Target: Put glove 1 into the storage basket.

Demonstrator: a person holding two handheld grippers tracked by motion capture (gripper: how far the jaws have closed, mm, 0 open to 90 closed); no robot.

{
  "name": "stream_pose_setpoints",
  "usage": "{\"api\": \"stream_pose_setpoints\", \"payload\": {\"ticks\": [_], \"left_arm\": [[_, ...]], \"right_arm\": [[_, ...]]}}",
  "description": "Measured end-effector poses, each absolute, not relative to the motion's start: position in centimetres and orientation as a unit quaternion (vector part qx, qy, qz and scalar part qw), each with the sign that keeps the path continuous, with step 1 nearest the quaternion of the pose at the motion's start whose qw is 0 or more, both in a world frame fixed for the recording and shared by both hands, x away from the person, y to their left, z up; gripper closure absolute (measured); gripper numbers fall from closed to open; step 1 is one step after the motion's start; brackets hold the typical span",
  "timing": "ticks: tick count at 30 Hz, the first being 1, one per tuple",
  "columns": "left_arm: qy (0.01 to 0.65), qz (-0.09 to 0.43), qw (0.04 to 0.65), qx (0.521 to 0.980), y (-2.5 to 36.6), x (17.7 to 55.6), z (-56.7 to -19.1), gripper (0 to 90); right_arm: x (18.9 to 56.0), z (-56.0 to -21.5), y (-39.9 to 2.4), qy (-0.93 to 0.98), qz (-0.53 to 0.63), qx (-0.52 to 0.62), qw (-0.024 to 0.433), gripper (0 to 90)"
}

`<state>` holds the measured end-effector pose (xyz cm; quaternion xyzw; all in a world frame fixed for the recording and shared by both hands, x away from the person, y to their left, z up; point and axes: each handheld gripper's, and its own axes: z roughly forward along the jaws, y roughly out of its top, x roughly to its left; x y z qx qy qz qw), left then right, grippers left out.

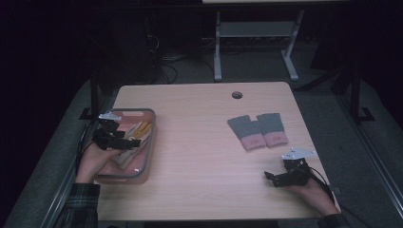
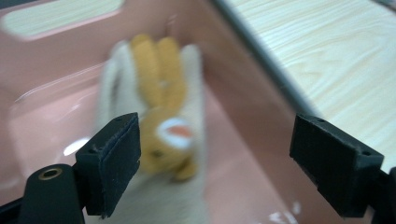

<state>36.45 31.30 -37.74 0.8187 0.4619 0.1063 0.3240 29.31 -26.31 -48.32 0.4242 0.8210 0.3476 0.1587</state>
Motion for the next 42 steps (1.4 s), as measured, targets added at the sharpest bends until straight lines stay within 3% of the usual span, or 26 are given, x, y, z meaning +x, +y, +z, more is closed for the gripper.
{"api": "stream_pose_setpoints", "payload": {"ticks": [26,42], "left_arm": [[0.344,0.074,0.39,0.851,21.0,32.2,-37.9,15.8],[0.276,0.056,0.385,0.879,14.4,29.6,-42.2,15.8]], "right_arm": [[30.7,-48.3,-25.6,0.834,0.353,0.398,0.148,2.3],[30.6,-48.3,-25.5,0.833,0.352,0.403,0.144,2.3]]}}
